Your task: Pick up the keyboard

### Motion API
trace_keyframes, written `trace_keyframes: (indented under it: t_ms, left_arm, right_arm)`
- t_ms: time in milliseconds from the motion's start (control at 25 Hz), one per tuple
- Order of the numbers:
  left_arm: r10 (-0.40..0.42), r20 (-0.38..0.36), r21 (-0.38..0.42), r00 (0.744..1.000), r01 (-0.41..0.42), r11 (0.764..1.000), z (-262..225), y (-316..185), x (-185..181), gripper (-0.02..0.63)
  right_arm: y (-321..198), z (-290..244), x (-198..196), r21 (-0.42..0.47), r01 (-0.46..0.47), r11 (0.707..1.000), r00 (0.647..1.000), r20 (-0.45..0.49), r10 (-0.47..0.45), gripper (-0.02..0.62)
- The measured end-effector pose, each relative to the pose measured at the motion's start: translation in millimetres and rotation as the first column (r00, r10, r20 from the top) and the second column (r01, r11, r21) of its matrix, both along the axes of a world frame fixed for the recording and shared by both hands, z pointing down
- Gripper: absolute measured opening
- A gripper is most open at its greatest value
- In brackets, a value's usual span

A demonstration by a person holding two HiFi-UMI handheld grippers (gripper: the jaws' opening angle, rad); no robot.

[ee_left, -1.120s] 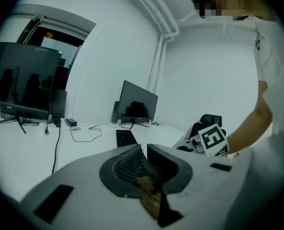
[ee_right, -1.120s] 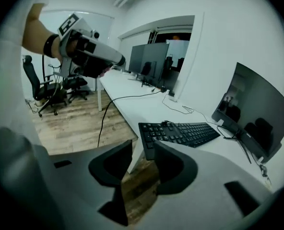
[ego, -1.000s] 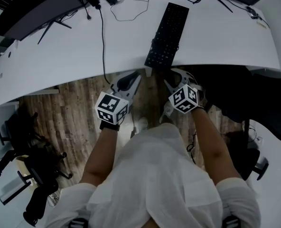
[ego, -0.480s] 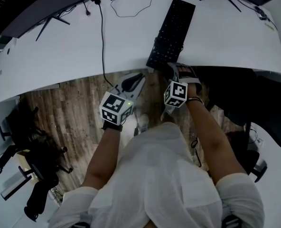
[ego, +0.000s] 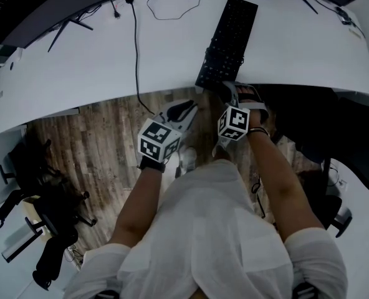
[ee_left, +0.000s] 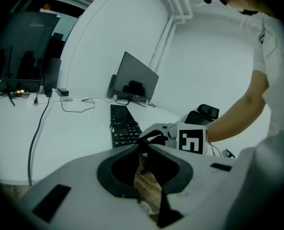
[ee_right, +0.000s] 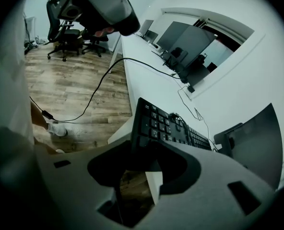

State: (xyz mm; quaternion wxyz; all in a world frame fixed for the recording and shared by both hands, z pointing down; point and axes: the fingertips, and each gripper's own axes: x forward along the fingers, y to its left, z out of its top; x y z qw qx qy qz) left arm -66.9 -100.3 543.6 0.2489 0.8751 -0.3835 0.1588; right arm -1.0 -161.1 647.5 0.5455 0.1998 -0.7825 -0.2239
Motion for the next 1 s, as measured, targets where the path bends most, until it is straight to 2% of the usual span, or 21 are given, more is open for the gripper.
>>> trace_keyframes:
  t_ms: [320,480,680,840,1000]
  left_arm:
    - [0.070,0.003,-0.050,0.998,-0.070,0.996,7.8,15.5,17.0,0.038]
    - [0.104,0.007,-0.092,0.995,-0.103,0.990,17.4,22.3,24.1,0.040]
    - [0.143,0.016,-0.146,0.990,-0.139,0.979,32.7,25.6,38.7,0.086]
    - [0.124,-0.024,-0.235,0.992,-0.126,0.964,48.2,20.6,46.6,0.144]
    - [0.087,-0.092,-0.320,0.992,-0.112,0.941,62.1,6.6,53.3,0.153]
  right_arm:
    - [38.3,-1.3,37.1,0.018,0.007,1.000,1.000,0.007,-0.007,0.164]
    - [67.4,-0.9,51.0,0.017,0.040,0.999,0.999,0.015,-0.040,0.164]
    - [82.8,4.6,57.4,0.018,0.068,0.997,0.998,0.005,-0.068,0.170]
    - [83.6,4.6,59.8,0.017,0.075,0.997,0.997,0.018,-0.076,0.172]
    - [83.9,4.8,69.8,0.021,0.081,0.997,0.997,0.011,-0.081,0.170]
